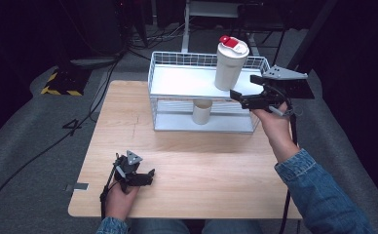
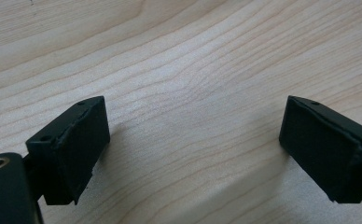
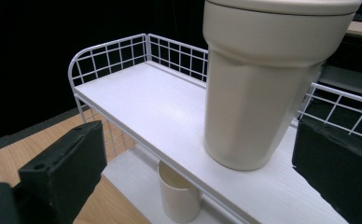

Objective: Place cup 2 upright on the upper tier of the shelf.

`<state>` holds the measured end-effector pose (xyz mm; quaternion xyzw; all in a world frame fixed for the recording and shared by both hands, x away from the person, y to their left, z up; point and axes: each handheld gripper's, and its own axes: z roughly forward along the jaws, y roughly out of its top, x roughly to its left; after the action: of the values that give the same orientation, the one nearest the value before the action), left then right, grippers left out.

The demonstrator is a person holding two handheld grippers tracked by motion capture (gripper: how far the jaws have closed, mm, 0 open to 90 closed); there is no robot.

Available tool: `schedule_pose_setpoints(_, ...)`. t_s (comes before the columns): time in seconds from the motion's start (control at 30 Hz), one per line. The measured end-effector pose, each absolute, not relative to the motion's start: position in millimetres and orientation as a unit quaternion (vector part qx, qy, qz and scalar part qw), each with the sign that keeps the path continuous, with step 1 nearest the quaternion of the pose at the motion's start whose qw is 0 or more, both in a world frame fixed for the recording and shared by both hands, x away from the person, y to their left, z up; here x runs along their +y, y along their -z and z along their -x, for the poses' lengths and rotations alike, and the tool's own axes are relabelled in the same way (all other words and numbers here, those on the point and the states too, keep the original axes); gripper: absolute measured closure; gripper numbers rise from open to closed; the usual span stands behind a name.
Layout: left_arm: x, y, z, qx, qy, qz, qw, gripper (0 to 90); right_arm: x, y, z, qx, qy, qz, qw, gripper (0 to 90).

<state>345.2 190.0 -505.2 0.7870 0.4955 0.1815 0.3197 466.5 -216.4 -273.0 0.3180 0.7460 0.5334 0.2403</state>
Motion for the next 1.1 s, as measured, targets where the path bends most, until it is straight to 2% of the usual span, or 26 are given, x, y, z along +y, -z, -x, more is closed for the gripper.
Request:
schedule_pose_setpoints(1.0,189,505,-348,0.494,-0.181,-0.788,0.32,8.8,-260,302,-422,0.774,-0.497,-0.31,0.239,4.2)
schedule_pose_setpoints(1.1,189,505,-348,0.493,-0.18,-0.789,0.319,8.9,-269,307,-415,0.782,-0.487,-0.313,0.23,7.9)
